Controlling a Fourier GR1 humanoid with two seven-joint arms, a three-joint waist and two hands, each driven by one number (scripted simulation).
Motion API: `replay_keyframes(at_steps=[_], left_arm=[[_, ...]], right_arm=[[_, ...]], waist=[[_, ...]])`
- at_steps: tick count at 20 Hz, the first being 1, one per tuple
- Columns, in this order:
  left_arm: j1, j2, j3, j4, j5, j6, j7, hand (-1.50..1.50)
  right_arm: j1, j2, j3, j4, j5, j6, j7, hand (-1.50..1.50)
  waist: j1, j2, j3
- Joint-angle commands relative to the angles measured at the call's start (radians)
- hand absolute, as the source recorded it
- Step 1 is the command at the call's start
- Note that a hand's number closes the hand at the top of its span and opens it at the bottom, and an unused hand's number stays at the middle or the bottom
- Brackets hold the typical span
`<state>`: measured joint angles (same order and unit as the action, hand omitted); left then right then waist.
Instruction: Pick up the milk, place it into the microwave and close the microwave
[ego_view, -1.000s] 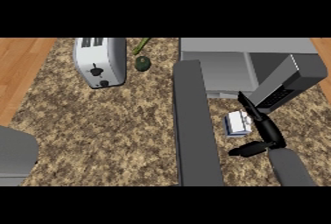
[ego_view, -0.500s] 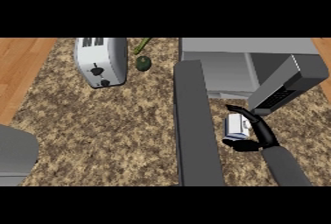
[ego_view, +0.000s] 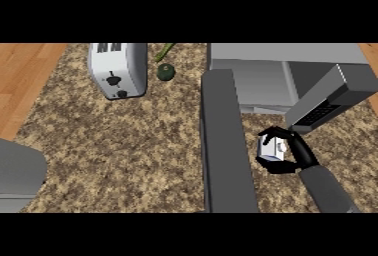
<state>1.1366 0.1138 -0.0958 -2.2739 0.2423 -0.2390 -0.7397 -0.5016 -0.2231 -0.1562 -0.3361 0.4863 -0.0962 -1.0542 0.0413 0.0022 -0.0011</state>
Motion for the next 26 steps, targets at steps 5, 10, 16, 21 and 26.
replay_keyframes(at_steps=[5,10,16,21,26], left_arm=[[0.019,0.032,0.038,0.008,0.036,-0.054,-0.009,-1.50],[-0.030,-0.003,0.013,0.074,0.003,-0.046,-0.032,-1.50],[0.029,-0.018,0.020,0.044,0.017,-0.052,-0.031,-1.50],[0.023,0.011,0.077,0.019,0.076,-0.066,0.010,-1.50],[0.002,-0.017,0.075,0.030,0.069,-0.047,0.037,-1.50]], right_arm=[[-0.039,0.005,-0.077,0.099,-0.022,-0.192,0.000,1.50],[-0.020,-0.011,-0.123,0.109,-0.067,-0.132,-0.120,1.50],[-0.034,0.034,-0.108,0.074,-0.071,-0.083,-0.177,1.50],[-0.090,0.050,-0.066,0.020,-0.073,0.065,-0.113,1.50],[-0.085,0.115,-0.031,-0.131,-0.072,-0.038,-0.013,1.50]], waist=[[0.010,0.012,0.006],[0.003,0.012,0.006],[-0.004,0.005,0.004],[-0.020,-0.002,0.002],[-0.042,-0.009,0.000]])
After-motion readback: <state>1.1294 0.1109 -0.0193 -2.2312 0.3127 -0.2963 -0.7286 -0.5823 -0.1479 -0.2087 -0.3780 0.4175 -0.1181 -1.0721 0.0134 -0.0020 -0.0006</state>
